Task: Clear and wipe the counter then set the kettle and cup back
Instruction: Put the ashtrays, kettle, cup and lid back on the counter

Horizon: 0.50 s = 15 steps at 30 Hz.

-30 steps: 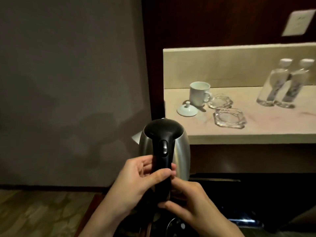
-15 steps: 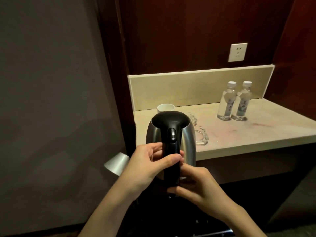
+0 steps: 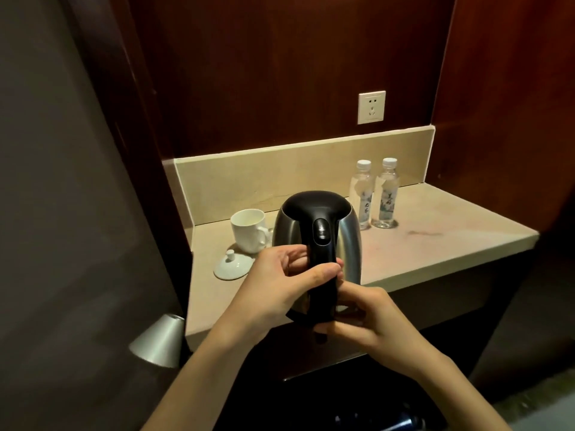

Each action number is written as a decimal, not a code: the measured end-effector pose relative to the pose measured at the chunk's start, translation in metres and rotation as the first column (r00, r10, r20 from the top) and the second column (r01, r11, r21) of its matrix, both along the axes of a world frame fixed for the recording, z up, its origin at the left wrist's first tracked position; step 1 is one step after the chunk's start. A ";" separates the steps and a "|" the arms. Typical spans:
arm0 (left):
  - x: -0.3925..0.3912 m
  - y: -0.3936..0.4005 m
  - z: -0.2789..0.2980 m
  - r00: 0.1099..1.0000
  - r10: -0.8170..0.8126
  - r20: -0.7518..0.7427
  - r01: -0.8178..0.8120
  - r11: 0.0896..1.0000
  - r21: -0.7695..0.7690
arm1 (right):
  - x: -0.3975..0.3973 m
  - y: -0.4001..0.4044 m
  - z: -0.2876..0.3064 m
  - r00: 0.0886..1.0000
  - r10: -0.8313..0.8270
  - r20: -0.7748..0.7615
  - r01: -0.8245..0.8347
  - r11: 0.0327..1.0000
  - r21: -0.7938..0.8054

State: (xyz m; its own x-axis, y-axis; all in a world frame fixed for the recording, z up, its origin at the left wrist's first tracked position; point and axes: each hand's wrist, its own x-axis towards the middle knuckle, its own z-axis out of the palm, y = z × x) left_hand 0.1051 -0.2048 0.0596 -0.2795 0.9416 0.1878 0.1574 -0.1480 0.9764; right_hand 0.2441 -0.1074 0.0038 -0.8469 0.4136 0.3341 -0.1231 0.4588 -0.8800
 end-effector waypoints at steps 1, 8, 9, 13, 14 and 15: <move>0.004 0.009 -0.002 1.000 0.002 -0.002 -0.002 1.000 0.000 | 0.005 0.009 -0.001 1.000 -0.003 0.002 0.003 1.000 -0.003; 0.051 0.093 -0.008 0.999 0.022 0.040 -0.023 0.999 0.022 | 0.051 0.095 0.000 0.999 0.002 0.049 -0.003 1.000 0.020; 0.057 0.104 -0.008 0.999 0.025 0.042 -0.027 0.999 0.027 | 0.056 0.107 0.000 0.999 -0.001 0.048 -0.001 1.000 0.030; 0.087 0.151 -0.009 0.998 0.045 0.054 -0.047 0.998 0.050 | 0.082 0.156 0.003 1.000 -0.013 0.028 0.009 0.992 0.125; 0.092 0.160 -0.009 0.997 0.048 0.052 -0.051 0.997 0.056 | 0.087 0.165 0.004 0.999 -0.021 0.027 0.017 0.989 0.148; 0.099 0.172 -0.009 0.997 0.053 0.050 -0.056 0.997 0.059 | 0.093 0.175 0.005 0.999 -0.026 0.026 0.021 0.987 0.158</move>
State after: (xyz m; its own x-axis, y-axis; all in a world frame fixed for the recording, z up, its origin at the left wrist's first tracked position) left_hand 0.2039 -0.0329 0.0503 -0.3400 0.9121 0.2290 0.1201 -0.1994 0.9725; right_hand 0.3372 0.0675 0.0088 -0.8475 0.3773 0.3733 -0.0871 0.5948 -0.7991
